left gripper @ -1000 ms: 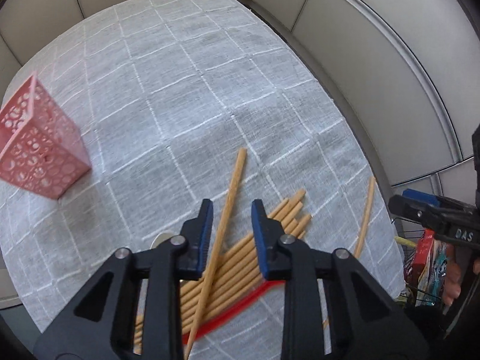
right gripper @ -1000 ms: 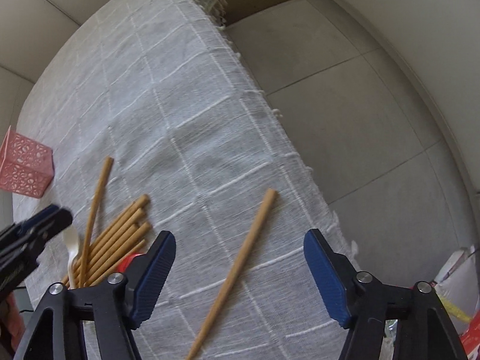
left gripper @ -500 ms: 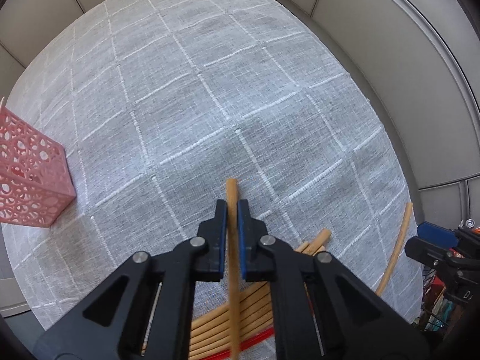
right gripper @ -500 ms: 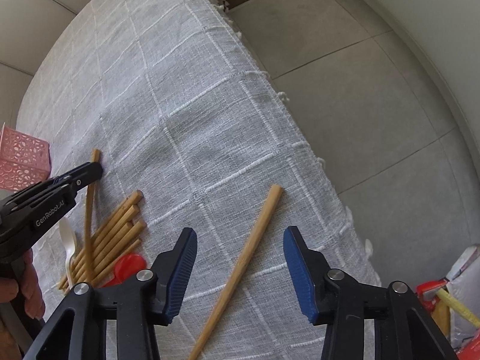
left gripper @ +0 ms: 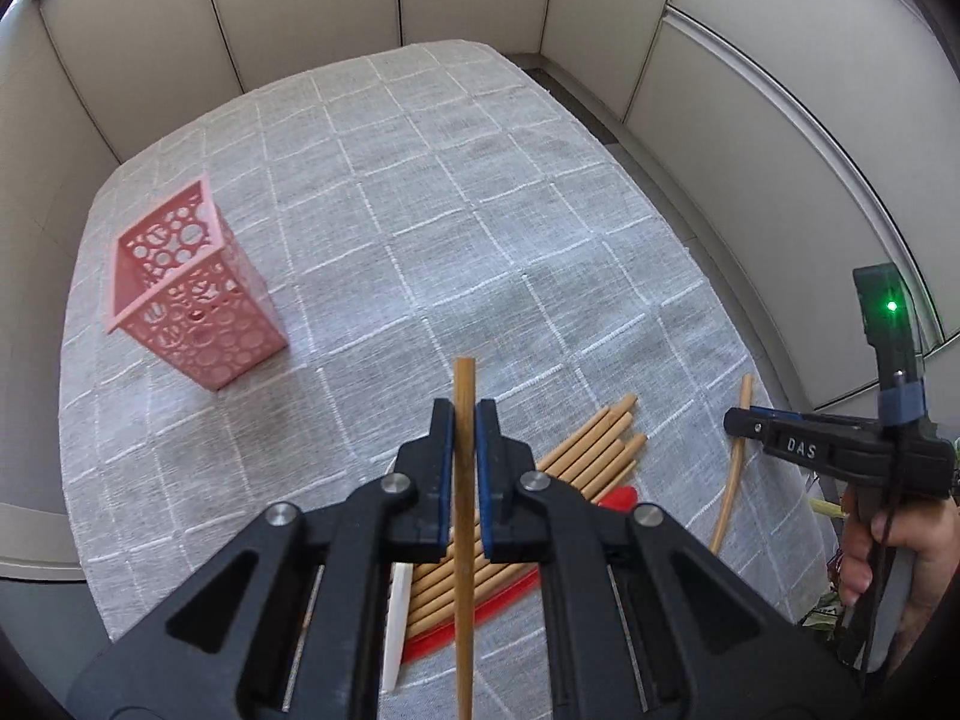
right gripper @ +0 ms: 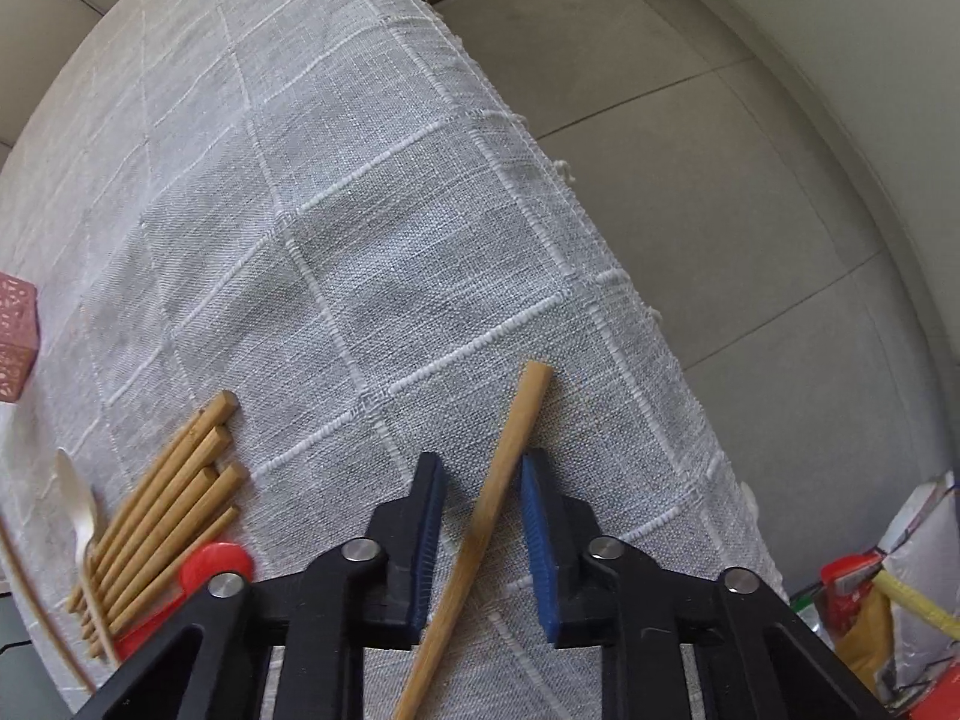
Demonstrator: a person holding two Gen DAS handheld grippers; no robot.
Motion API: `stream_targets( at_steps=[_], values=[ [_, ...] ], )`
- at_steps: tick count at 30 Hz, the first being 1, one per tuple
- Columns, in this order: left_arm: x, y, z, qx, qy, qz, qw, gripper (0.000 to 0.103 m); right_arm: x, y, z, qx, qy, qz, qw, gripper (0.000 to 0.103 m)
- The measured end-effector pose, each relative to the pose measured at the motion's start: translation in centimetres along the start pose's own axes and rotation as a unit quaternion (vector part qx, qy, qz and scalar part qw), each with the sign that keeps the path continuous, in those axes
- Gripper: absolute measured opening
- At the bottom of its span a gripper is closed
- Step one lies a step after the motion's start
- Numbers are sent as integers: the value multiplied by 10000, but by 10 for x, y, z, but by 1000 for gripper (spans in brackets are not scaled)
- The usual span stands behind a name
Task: Organize utensils
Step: 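Carry both chopsticks to the pink holder and drop them in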
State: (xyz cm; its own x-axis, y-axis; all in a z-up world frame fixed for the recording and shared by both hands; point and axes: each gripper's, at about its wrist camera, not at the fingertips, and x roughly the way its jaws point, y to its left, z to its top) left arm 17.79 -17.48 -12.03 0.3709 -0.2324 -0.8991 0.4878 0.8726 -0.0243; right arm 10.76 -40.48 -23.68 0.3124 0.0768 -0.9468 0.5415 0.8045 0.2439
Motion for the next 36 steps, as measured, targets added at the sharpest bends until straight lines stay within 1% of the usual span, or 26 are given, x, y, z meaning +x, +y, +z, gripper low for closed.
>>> stream_targets(
  at_steps=[3,6,7,9,10,15,16,17,18,21,25,28,31,34,35,36],
  values=[
    [-11,13,-12,-128,-172,44,9998,8,-1,-1,0,72,-72,-25,9999,12],
    [-17,27,-22,-411,-375,0,9985,8,-3,6,-3,54,-78,41,9999,8],
    [-18,31,-23,-510,-380,-11,9980,8,-7,8,-4,26,-101,73,9999,8],
    [-24,38,-20,-631,-523,-96,9966,8,-11,11,-5,-10,-164,106,9998,8],
    [-29,40,-18,-667,-641,-60,9957,8,-26,18,-8,-68,-383,184,9991,8],
    [-62,55,-18,-762,-1267,283,9886,8,-73,44,-15,-220,-1144,476,9920,8],
    [-69,59,-18,-832,-1377,345,9864,8,-73,44,-15,-220,-1144,476,9920,8],
    [-76,64,-18,-902,-1490,409,9839,8,-92,56,-19,-289,-1460,576,9872,8],
    [-81,67,-18,-953,-1600,464,9814,8,-101,62,-21,-315,-1608,640,9844,8],
    [-98,80,-18,-1141,-1968,610,9719,8,-123,80,-25,-374,-1982,800,9762,8],
    [-119,98,-19,-1434,-2463,830,9549,8,-147,107,-30,-496,-2410,1172,9621,8],
    [-132,110,-19,-1680,-2770,1049,9402,8,-166,125,-35,-646,-2808,1452,9465,8],
    [-141,122,-16,-1904,-3027,1097,9274,8,-181,143,-37,-774,-3113,1720,9314,8],
    [-149,128,-9,-1976,-3337,1199,9139,8,-192,159,-31,-740,-3330,2042,9176,8],
    [-150,129,-6,-1991,-3447,1200,9095,8,-192,159,-31,-740,-3330,2042,9176,8],
    [-153,131,-3,-2026,-3585,1171,9037,8,-194,164,-27,-712,-3363,2153,9140,8]
  ],
)
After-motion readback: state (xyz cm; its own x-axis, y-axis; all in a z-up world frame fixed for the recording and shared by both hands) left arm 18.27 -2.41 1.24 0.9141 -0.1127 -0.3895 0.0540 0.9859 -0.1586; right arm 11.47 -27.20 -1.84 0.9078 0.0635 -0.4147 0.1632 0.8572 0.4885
